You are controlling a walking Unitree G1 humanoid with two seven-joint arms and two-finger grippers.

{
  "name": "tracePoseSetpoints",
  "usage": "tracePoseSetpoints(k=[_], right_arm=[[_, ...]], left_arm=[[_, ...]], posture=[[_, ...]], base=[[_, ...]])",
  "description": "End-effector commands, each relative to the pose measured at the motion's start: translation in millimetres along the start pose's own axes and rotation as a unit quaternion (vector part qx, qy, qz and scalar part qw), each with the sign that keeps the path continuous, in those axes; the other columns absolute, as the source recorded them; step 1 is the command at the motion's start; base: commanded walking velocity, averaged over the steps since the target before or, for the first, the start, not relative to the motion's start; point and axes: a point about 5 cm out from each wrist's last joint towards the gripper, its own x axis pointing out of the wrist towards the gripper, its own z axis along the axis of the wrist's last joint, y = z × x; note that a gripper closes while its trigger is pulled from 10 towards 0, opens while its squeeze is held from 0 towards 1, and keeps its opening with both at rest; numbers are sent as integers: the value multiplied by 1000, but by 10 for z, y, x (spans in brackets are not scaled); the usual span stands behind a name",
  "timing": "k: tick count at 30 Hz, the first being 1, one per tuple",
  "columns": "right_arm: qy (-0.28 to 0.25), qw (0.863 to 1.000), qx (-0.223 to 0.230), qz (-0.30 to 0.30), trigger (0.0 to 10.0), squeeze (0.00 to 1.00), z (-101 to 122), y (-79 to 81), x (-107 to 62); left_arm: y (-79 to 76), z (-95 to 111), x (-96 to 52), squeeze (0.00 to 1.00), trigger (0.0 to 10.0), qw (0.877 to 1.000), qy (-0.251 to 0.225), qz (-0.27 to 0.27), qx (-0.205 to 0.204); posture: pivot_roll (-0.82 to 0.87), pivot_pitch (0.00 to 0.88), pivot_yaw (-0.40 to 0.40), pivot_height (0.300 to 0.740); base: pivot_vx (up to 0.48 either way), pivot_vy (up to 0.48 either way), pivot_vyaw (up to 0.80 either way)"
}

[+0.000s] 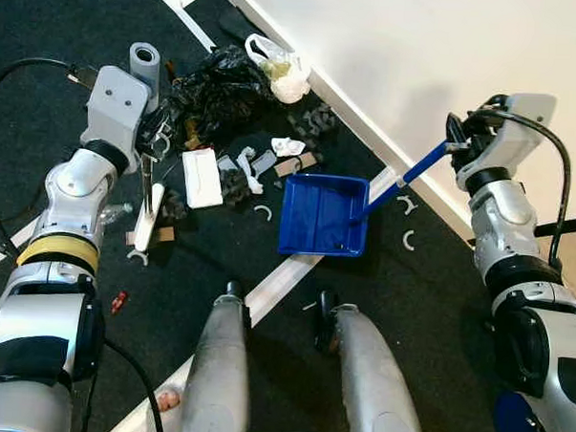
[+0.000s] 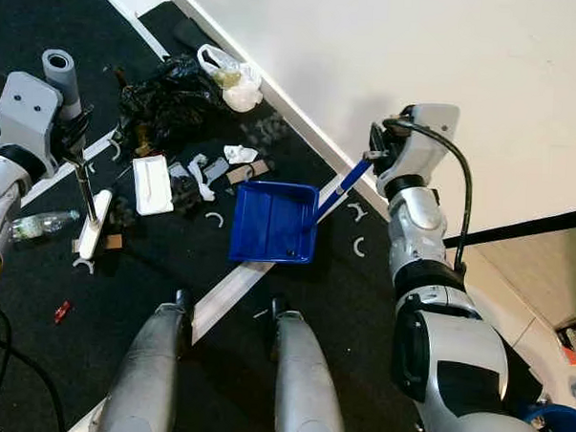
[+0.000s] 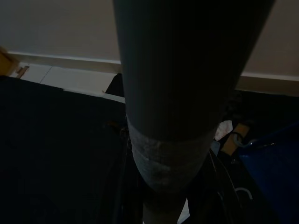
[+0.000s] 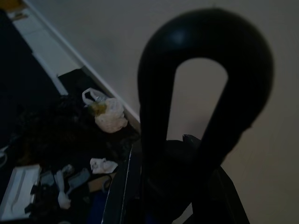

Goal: Sweep floor

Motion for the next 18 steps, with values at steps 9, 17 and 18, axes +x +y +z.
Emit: tracePoseSetpoints(k=[9, 17, 18], right_arm=[[125, 992, 0, -7, 10000, 0, -578, 62, -273], [124, 991, 13, -48, 10000, 0, -650, -11, -356], [126, 990, 18, -59, 10000, 0, -676, -34, -385]], left_arm=[[-432, -81, 134, 0, 10000, 998, 32, -51, -25], [-1322, 265, 404, 0, 10000, 983, -12, -172, -64], [-1554, 443, 471, 0, 10000, 979, -35, -185, -77]], posture=[[129, 460, -104, 740], [118, 450, -102, 740], [115, 443, -98, 740]], base=[[0, 0, 0], [0, 0, 0], [0, 0, 0]])
